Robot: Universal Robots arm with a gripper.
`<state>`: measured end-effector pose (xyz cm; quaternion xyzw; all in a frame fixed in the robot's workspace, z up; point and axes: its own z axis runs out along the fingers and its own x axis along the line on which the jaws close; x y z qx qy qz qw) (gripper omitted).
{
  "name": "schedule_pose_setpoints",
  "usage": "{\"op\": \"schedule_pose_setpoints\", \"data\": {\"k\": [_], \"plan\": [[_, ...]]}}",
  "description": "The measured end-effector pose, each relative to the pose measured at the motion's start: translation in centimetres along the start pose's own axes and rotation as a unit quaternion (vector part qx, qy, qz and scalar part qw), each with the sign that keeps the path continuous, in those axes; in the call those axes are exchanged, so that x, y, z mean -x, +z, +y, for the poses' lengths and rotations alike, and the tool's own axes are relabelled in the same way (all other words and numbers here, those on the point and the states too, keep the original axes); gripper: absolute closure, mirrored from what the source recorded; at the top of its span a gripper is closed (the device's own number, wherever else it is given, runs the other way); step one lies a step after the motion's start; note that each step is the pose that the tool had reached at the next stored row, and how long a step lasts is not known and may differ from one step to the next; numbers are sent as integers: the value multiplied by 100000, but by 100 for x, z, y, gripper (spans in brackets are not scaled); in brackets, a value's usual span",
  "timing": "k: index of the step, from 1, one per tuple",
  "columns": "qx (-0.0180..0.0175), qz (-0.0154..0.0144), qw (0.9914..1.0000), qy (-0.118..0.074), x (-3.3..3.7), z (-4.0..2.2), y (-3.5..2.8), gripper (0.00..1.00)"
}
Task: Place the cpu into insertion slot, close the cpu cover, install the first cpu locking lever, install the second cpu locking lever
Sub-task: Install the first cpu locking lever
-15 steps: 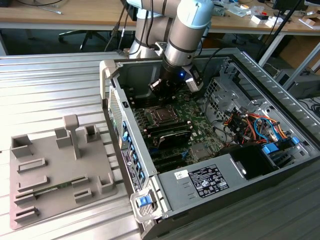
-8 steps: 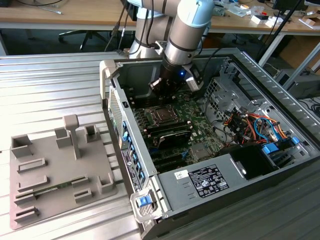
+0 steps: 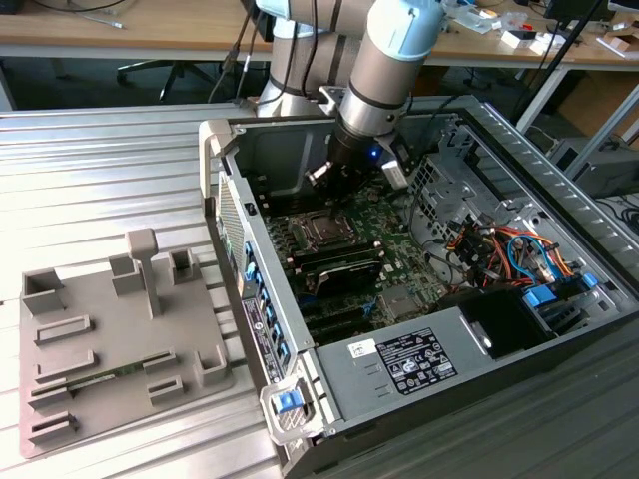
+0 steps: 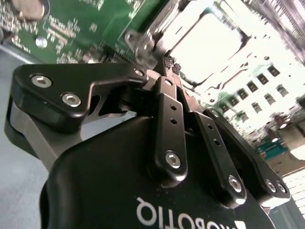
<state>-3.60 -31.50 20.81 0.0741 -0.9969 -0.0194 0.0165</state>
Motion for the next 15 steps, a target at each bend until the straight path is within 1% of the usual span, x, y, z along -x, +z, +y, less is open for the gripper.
{"op": "schedule_pose_setpoints", "data": {"k": [1,2,4,5,7,8,10,11,15], "plan": [[2,33,100000,2,2,-28,-1,89],[9,64,100000,-1,0,-77,-3,89],[-20,81,100000,50,-6,-127,-5,89],[-167,102,100000,127,-9,-155,-6,89],[-382,132,99999,246,-9,-175,-7,89],[-785,184,99996,430,-9,-186,-7,89],[-1267,256,99989,664,-5,-193,-8,89],[-1350,272,99986,932,4,-197,-9,89],[-1326,257,99979,1528,41,-204,-42,89]]}}
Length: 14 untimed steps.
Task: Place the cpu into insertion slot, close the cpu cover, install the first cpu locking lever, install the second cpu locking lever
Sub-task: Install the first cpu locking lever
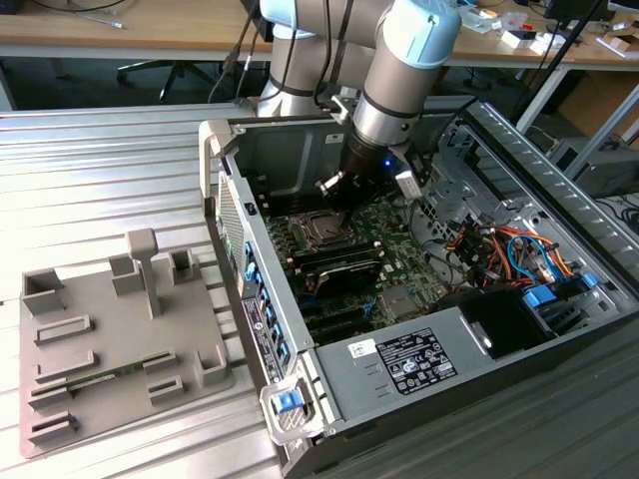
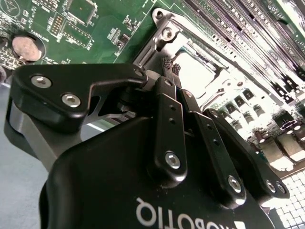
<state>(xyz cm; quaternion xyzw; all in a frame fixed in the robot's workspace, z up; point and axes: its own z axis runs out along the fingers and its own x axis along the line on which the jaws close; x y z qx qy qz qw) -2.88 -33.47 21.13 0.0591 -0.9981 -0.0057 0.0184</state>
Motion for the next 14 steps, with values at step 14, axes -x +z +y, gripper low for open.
{"op": "schedule_pose_setpoints", "data": {"k": [14], "plan": [[220,-36,99999,229,-9,-21,-255,89]]}}
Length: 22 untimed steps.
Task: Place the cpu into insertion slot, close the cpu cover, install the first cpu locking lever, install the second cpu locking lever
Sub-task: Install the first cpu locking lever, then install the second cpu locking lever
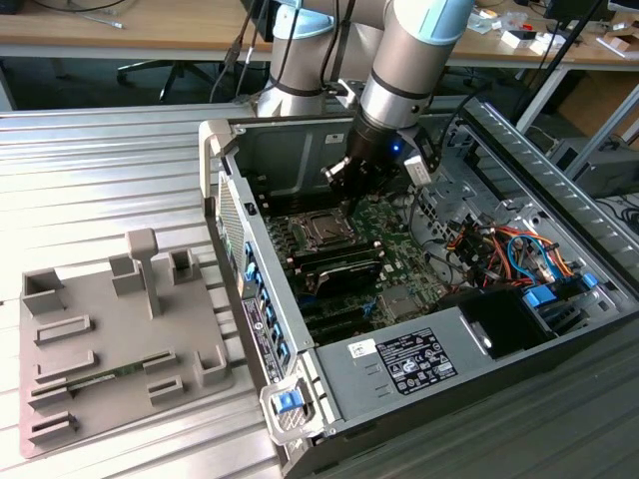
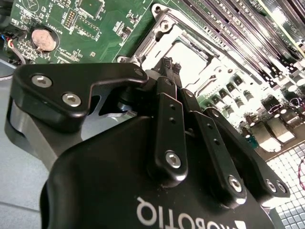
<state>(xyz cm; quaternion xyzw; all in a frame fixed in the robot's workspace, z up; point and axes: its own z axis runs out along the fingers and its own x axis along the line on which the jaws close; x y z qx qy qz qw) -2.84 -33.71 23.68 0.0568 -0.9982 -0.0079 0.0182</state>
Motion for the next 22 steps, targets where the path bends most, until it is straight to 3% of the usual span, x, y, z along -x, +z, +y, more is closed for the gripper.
{"op": "schedule_pose_setpoints", "data": {"k": [14,22], "plan": [[-7,10,100000,-1,0,-1,-1,89],[-10,11,100000,-4,-6,-120,1,89]]}}
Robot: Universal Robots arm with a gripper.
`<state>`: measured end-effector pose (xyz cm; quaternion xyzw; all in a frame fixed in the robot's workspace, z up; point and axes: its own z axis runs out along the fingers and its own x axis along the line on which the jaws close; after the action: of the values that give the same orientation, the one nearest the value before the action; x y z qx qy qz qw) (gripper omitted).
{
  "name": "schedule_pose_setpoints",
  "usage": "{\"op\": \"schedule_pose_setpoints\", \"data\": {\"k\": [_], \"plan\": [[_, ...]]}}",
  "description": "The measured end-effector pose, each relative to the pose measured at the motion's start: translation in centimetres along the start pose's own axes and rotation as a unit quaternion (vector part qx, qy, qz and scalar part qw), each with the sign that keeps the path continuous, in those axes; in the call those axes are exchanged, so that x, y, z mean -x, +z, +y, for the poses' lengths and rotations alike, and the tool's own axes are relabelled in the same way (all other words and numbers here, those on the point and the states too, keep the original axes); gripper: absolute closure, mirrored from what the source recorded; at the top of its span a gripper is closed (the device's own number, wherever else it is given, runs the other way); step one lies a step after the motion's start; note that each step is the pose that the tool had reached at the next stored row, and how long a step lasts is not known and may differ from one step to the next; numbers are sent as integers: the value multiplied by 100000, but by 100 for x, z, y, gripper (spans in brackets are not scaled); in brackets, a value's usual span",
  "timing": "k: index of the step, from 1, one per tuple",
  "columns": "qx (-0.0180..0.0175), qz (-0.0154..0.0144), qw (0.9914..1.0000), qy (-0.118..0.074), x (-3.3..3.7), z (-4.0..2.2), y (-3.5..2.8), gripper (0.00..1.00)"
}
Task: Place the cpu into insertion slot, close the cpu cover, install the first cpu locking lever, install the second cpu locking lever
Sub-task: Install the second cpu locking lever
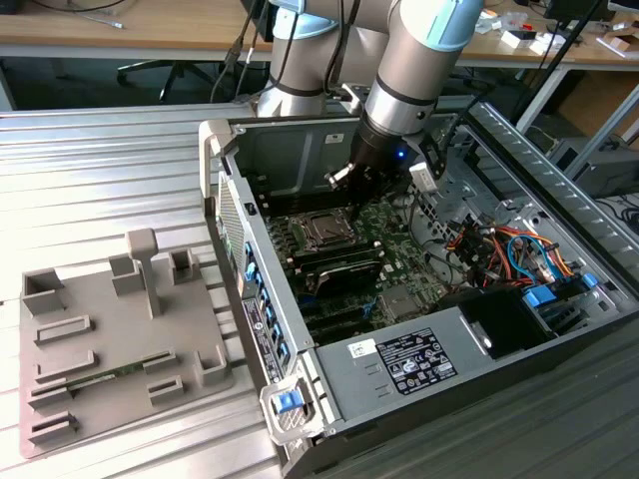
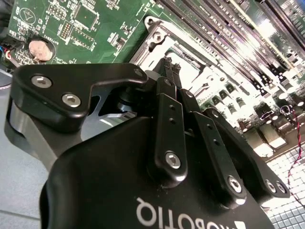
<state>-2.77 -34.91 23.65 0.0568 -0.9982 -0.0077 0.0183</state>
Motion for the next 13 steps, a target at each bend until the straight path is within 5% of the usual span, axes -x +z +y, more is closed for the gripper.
{"op": "schedule_pose_setpoints", "data": {"k": [13], "plan": [[1,-2,100000,2,-14,-142,41,89]]}}
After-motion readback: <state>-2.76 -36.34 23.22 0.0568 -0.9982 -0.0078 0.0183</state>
